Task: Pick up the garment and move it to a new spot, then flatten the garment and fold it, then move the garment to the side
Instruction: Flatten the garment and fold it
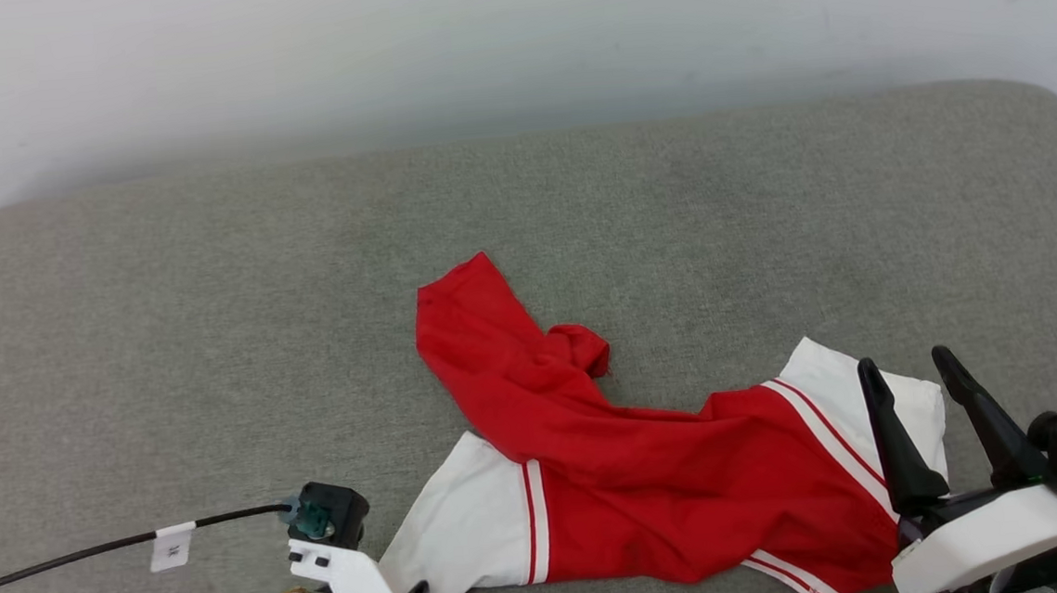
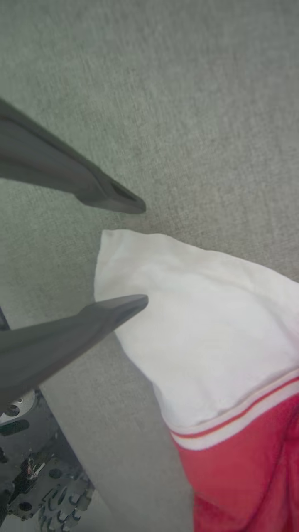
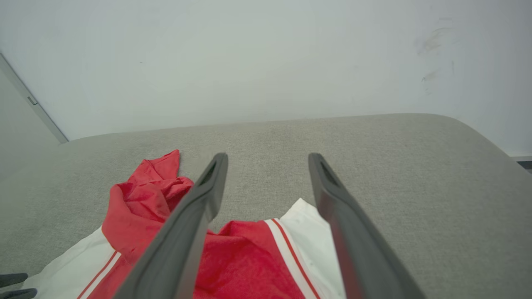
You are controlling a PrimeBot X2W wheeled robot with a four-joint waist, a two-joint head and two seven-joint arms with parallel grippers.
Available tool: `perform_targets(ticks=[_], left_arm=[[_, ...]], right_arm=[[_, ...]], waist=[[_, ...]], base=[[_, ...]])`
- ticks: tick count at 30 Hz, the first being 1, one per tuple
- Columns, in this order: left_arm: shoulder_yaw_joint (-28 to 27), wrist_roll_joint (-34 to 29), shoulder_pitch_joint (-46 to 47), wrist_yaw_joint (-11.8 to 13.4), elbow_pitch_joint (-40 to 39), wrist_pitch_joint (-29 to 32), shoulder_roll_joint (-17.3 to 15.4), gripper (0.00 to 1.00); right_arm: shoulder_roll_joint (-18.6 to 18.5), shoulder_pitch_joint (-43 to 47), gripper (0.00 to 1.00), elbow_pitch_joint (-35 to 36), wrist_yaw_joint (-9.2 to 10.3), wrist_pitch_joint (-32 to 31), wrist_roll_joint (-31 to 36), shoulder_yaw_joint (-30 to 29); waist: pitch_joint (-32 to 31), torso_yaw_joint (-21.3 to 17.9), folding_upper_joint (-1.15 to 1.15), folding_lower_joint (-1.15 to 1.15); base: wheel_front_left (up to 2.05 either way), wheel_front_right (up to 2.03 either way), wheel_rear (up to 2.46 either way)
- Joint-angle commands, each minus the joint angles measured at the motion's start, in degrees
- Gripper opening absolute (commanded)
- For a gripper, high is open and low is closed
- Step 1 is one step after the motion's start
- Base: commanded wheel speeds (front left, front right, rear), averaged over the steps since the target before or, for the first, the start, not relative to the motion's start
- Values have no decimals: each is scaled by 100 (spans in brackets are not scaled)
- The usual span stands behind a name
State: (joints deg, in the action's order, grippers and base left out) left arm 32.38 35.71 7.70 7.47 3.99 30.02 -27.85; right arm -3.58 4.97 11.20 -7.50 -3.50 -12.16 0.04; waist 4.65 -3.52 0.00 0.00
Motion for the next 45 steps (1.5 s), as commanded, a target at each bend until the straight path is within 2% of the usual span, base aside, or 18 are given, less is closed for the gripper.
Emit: perform_targets(ticks=[1,7,8,10,12,18,23,27,31,32,34,38,45], left_arm=[[80,56,87,-54,123,189,11,100],[399,337,83,-296,634,818,188,100],[456,384,62,-339,684,888,238,76],[495,414,58,-367,715,859,326,0],[463,386,46,-330,683,708,368,0],[106,99,88,-3,362,-111,276,0],[-100,-80,8,240,8,-739,299,0],[-201,-212,10,372,-330,-1131,353,0],[-195,-335,39,434,-615,-1308,371,0],[-195,-335,39,434,-615,-1308,371,0],[-178,-392,104,455,-796,-1371,385,0],[-159,-445,196,453,-940,-1412,389,0],[-80,-508,373,374,-1023,-1468,432,0]], right_arm=[[31,-149,100,-1,2,50,-51,37],[43,-341,100,-90,2,132,-35,155],[43,-352,100,-104,2,141,-29,167],[27,-389,100,-120,2,156,-26,180],[7,-377,100,-134,2,141,-25,165],[-54,-275,100,-289,2,-247,-278,-33],[-274,-298,100,-760,2,-1170,-690,-599],[-638,-481,100,-1398,2,-2183,-918,-1052],[-857,-721,100,-1834,2,-2979,-1062,-1144],[-857,-721,100,-1834,2,-2979,-1062,-1144],[-980,-996,100,-2122,1,-3356,-1144,-1077],[-1022,-1333,100,-2382,2,-3596,-1115,-1034],[-1049,-1796,100,-3400,1,-4045,-1111,-826]], waist=[[208,-146,0,0],[383,-299,0,0],[387,-312,0,0],[380,-328,0,0],[343,-322,0,0],[215,-170,0,0],[150,-5,0,0],[149,125,0,0],[194,225,0,0],[194,225,0,0],[299,290,0,0],[441,360,0,0],[692,557,0,0]], base=[[0,0,0],[0,0,0],[0,0,0],[0,0,0],[0,0,0],[0,0,0],[0,0,0],[0,0,0],[0,0,0],[0,0,0],[0,0,0],[0,0,0],[0,0,0]])
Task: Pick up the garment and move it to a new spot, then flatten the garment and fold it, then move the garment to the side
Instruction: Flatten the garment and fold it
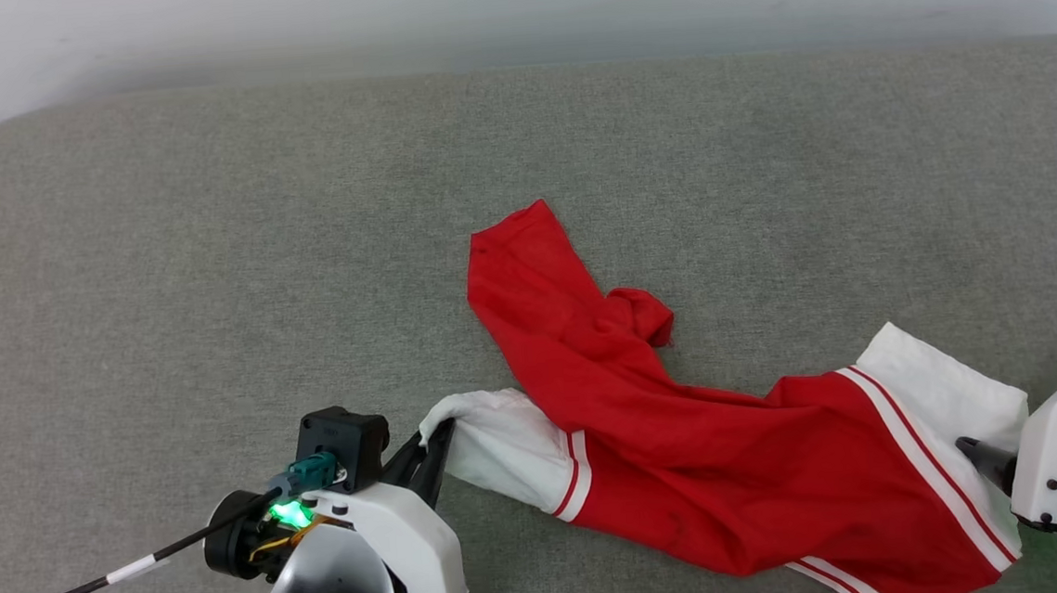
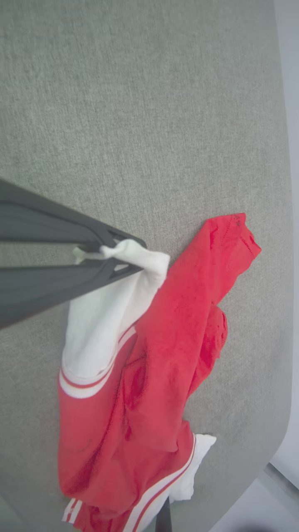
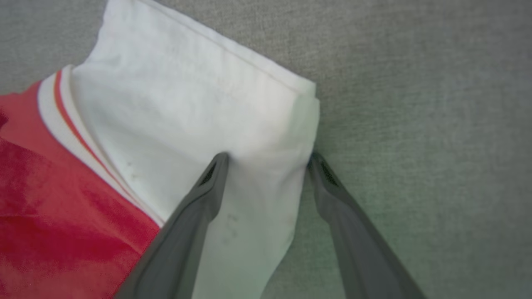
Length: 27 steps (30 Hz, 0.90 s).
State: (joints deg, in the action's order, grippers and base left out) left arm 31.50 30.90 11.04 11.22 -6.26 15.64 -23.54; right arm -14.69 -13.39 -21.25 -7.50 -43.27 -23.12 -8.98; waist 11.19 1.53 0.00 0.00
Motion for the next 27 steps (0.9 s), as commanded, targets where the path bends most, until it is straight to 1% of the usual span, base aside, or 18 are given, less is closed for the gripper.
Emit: perform_targets(ticks=[1,2,3,6,9,15,18,21,25,27], left_arm=[[15,-16,46,-3,21,-36,10,0],[8,-2,40,-3,34,-52,13,0],[-5,12,23,8,51,-75,13,0],[-44,44,-62,35,91,-122,-6,0],[-130,19,-122,110,101,-195,-67,0],[-458,-5,40,231,-58,-357,-279,0],[-614,2,315,161,-123,-369,-398,0],[-803,-6,813,83,-89,-386,-497,0],[-983,-26,1692,-72,162,-396,-511,0],[-1053,0,2192,-165,350,-434,-427,0]], right_arm=[[95,53,71,-286,2,-128,-43,95],[134,38,19,-384,1,-166,-75,117],[149,32,0,-451,1,-178,-81,144],[157,12,0,-479,0,-159,-117,179],[13,-1,0,-273,1,-77,-31,177],[-133,-222,0,691,2,172,127,380],[-157,-438,0,1143,2,176,232,497],[-173,-808,0,1428,2,167,325,585],[-221,-1528,0,1461,2,204,413,693],[-246,-1952,0,1386,2,295,446,720]], waist=[[39,81,0,0],[35,93,0,0],[27,101,0,0],[-40,90,0,0],[-163,39,0,0],[-436,-118,0,0],[-544,-176,0,0],[-593,-225,0,0],[-499,-257,0,0],[-370,-259,0,0]], base=[[0,0,0],[0,0,0],[0,0,0],[0,0,0],[0,0,0],[0,0,0],[0,0,0],[0,0,0],[0,0,0],[0,0,0]])
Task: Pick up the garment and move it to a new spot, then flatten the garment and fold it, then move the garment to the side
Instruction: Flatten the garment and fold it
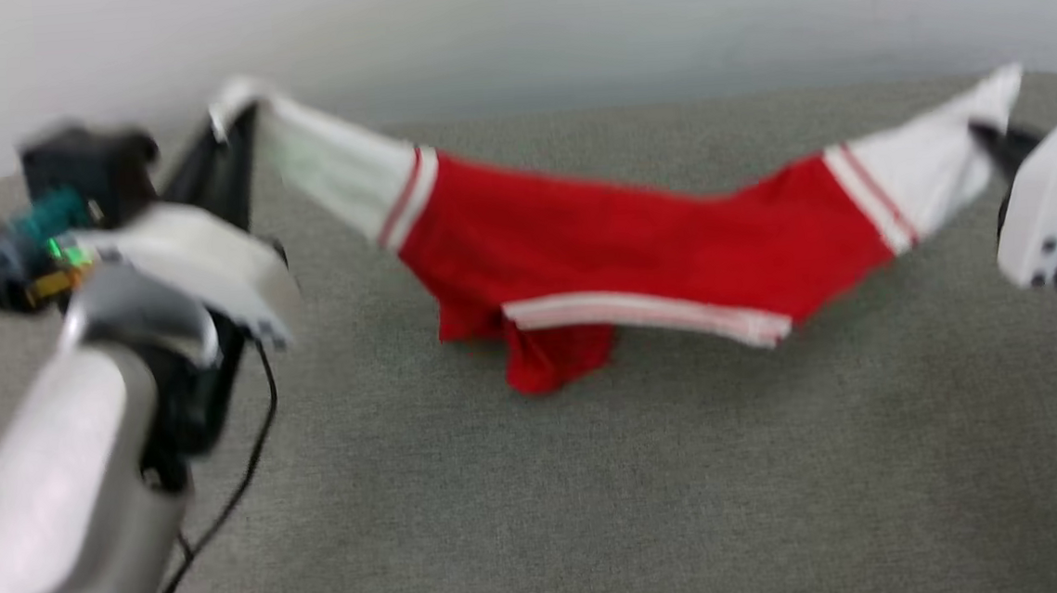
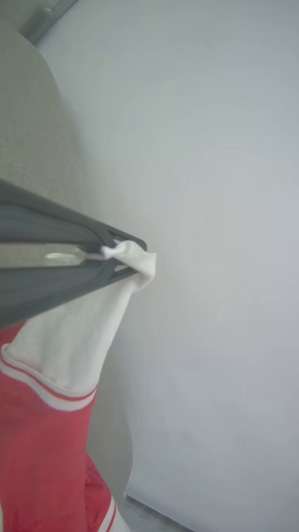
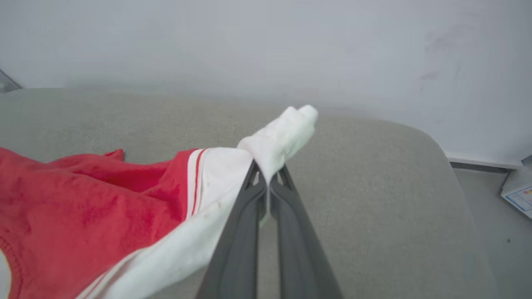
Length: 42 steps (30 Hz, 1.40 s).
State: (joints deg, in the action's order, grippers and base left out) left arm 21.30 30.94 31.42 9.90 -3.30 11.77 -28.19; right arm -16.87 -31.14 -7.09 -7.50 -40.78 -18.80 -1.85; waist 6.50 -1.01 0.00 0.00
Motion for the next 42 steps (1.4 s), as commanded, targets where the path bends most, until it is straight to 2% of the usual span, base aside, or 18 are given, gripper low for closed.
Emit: perform_targets(ticks=[1,5,11,16,23,28,32,42], left_arm=[[-65,-3,416,-86,176,-65,67,0],[-261,112,1526,-216,796,-206,271,0],[-406,-12,3207,-479,1799,-584,391,0],[-443,-214,4565,-632,2495,-948,458,0],[-445,-476,6021,-776,3281,-1420,429,0],[-449,-456,6534,-865,3801,-1599,505,0],[-409,-389,6582,-968,4299,-1723,623,0],[-374,-157,6228,-1267,5534,-2209,968,0]], right_arm=[[-42,-391,0,-95,2,93,38,29],[-96,-1401,0,-357,2,363,106,108],[-134,-3006,0,-768,3,860,238,234],[-196,-4352,0,-1110,2,1375,467,392],[-111,-5898,0,-1848,2,2232,603,782],[-25,-6513,0,-2371,2,2685,546,1136],[72,-6716,0,-2917,2,2893,474,1347],[275,-6540,0,-4318,3,3444,197,1478]], waist=[[172,-9,0,0],[627,-26,0,0],[1452,-38,0,0],[2071,-30,0,0],[2615,-115,0,0],[2919,-153,0,0],[3106,-133,0,0],[3250,-51,0,0]], base=[[0,0,0],[0,0,0],[0,0,0],[0,0,0],[0,0,0],[0,0,0],[0,0,0],[0,0,0]])
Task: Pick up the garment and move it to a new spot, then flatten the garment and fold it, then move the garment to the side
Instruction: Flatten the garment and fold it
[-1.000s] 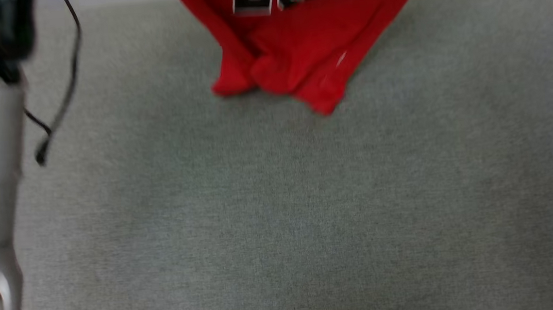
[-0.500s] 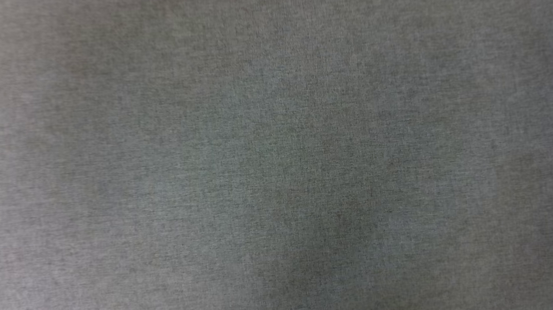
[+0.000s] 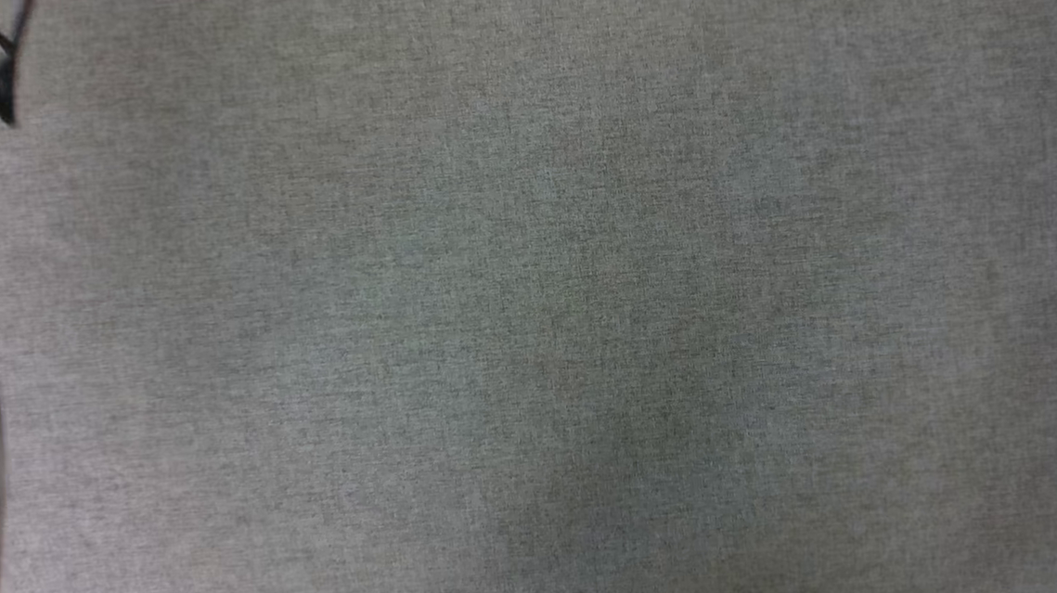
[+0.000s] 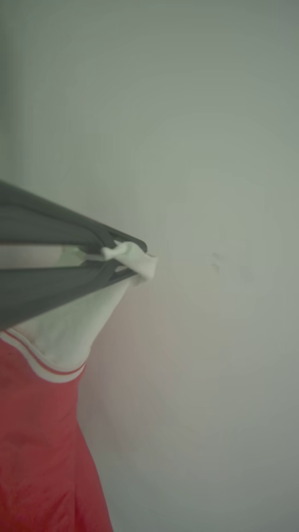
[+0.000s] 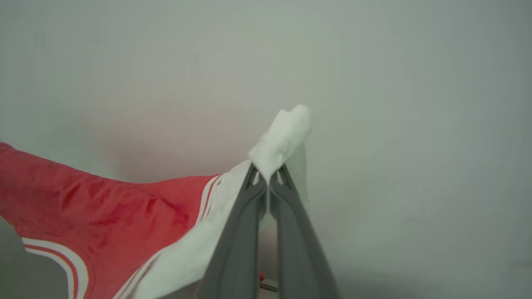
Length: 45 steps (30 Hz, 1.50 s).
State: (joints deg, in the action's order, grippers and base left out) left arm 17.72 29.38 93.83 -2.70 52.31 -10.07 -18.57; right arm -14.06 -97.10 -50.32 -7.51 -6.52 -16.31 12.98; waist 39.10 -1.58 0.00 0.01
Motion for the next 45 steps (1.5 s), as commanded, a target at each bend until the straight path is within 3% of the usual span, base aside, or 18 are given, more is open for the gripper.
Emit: perform_targets(ticks=[1,6,11,18,24,31,39,45], left_arm=[[-3,9,-81,-55,107,-83,38,0],[-34,199,-679,-280,569,-364,158,0],[-139,419,-1727,-414,609,-495,142,0],[-516,415,-3815,-367,-448,-523,51,0],[-799,354,-5827,43,-1895,-525,97,0],[-873,373,-7944,723,-3736,-183,-33,0],[-882,290,-9871,1554,-5503,490,-159,0],[-735,220,-10799,1913,-5972,874,-167,0]], right_arm=[[16,128,0,-141,3,77,-108,0],[-9,704,0,-618,4,505,-393,36],[-34,1816,0,-638,4,895,-692,300],[-237,3736,0,119,4,1405,-1177,662],[-492,5462,0,1138,4,1356,-1370,589],[-573,7517,0,2454,4,781,-1173,-138],[-60,9690,0,4217,4,-489,-681,-1018],[352,10893,0,5016,3,-1252,-196,-1422]], waist=[[-32,18,0,-1],[-387,65,0,-1],[-1080,52,0,-1],[-2151,5,0,-1],[-2817,-18,0,-1],[-3304,41,0,-1],[-3607,36,0,-1],[-3709,61,0,-1]], base=[[0,0,0],[0,0,0],[0,0,0],[0,0,0],[0,0,0],[0,0,0],[0,0,0],[0,0,0]])
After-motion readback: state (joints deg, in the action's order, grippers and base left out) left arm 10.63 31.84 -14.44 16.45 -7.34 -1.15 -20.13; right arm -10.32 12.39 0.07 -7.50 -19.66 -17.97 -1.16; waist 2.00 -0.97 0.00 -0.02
